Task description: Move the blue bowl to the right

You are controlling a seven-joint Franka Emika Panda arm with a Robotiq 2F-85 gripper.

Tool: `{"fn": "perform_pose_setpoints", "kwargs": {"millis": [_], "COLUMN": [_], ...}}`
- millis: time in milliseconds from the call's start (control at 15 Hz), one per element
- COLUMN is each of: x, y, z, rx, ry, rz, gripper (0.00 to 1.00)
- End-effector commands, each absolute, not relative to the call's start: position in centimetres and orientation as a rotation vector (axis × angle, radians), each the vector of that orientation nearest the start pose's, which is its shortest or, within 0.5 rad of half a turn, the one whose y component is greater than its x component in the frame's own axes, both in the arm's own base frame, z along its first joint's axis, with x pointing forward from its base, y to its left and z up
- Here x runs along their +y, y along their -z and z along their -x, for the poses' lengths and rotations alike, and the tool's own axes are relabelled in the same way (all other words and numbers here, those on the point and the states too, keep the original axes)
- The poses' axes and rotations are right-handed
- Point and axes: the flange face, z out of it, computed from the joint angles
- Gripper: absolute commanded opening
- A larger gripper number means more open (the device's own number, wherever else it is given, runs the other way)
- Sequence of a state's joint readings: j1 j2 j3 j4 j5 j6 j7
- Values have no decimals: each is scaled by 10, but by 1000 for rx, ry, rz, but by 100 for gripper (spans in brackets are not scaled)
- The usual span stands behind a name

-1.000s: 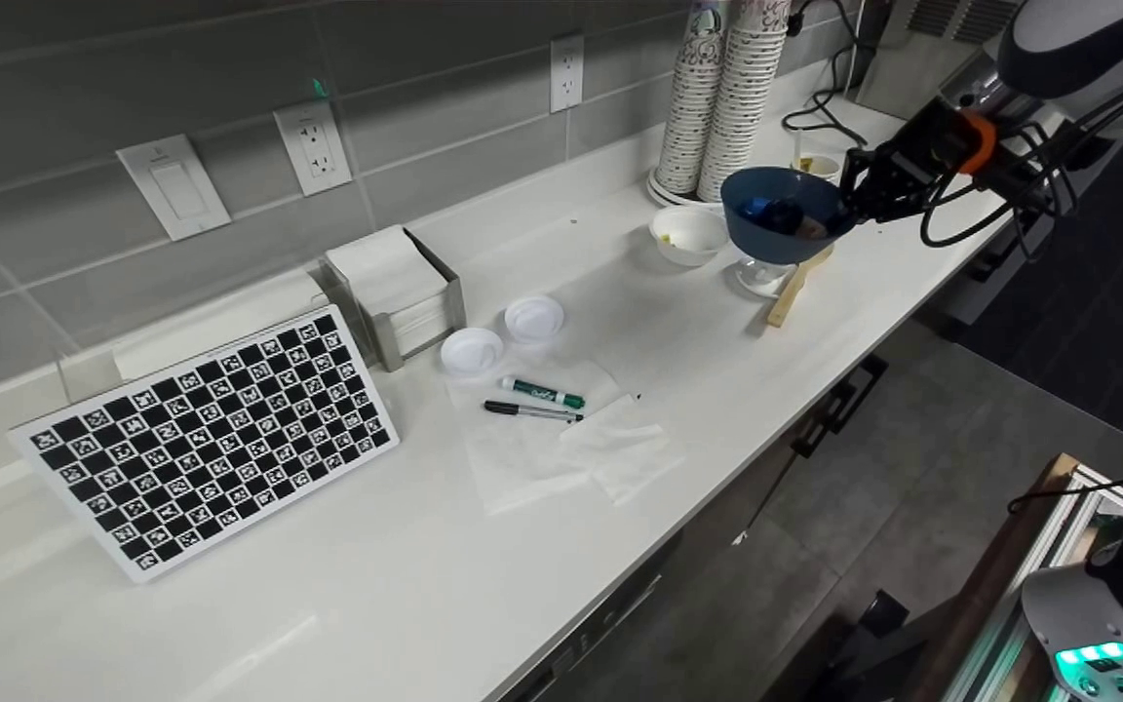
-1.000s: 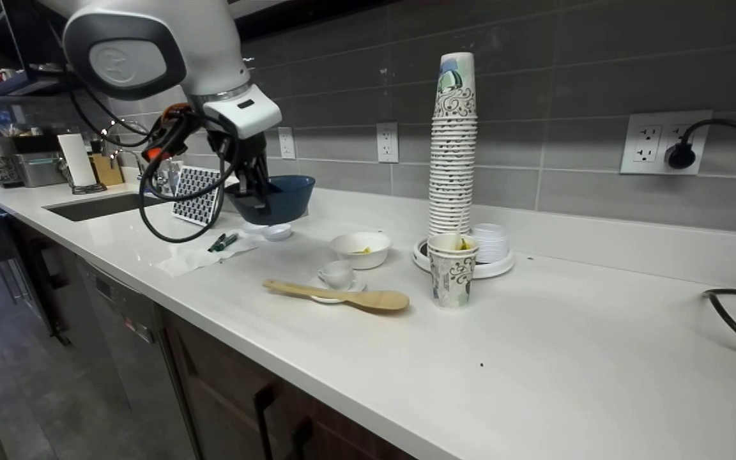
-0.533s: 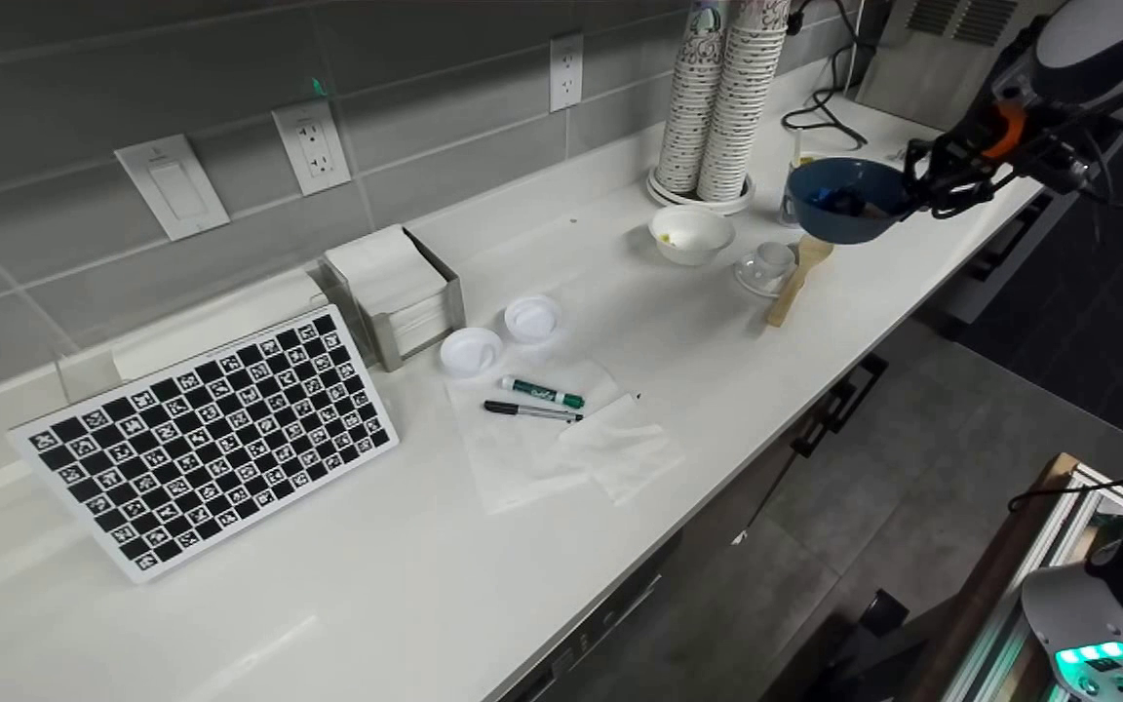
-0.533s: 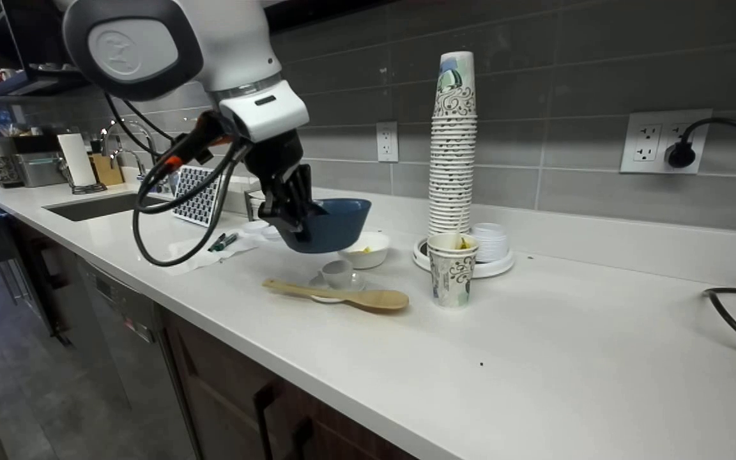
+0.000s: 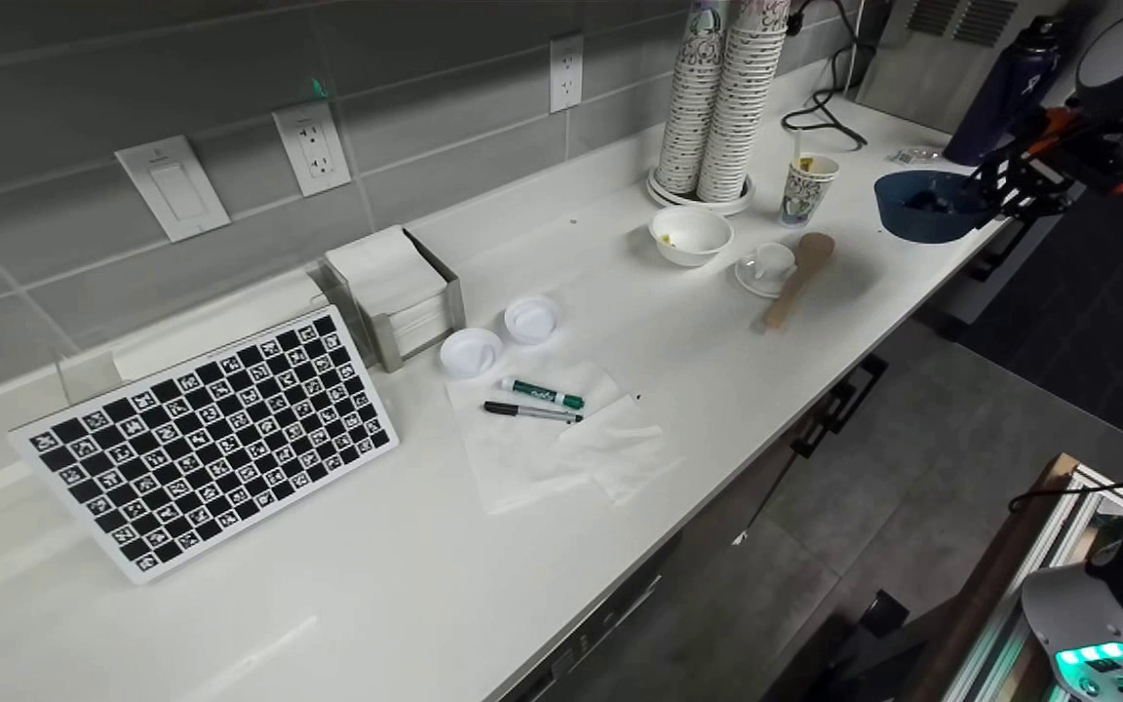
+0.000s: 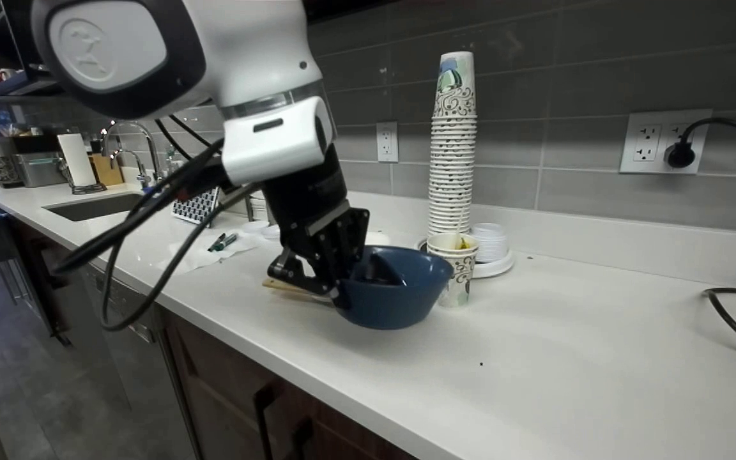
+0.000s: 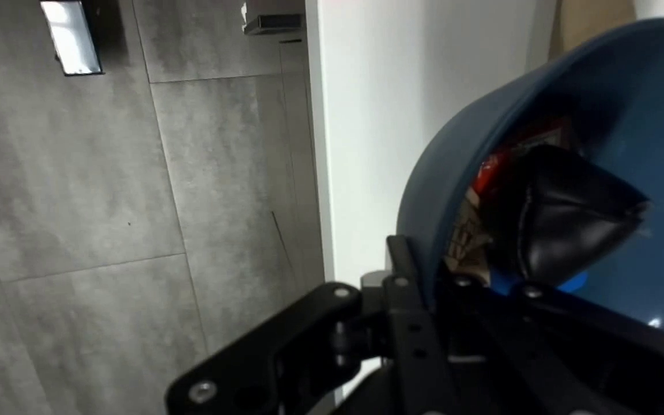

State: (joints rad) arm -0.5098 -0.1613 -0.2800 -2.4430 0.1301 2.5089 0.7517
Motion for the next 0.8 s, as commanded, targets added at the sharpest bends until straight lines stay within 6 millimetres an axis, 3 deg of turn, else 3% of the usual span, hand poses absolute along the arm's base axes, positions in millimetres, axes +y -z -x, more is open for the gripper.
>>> {"fn": "perform_pose_setpoints", "kwargs": {"millis": [0, 267, 733], "x": [-374, -399, -436], "y": [-359, -333, -311], "z": [-378, -415, -444], "rx": [2389, 2557, 2748], "ry": [315, 314, 392], "rz": [1823, 1569, 1097], "gripper": [1, 1, 1]}}
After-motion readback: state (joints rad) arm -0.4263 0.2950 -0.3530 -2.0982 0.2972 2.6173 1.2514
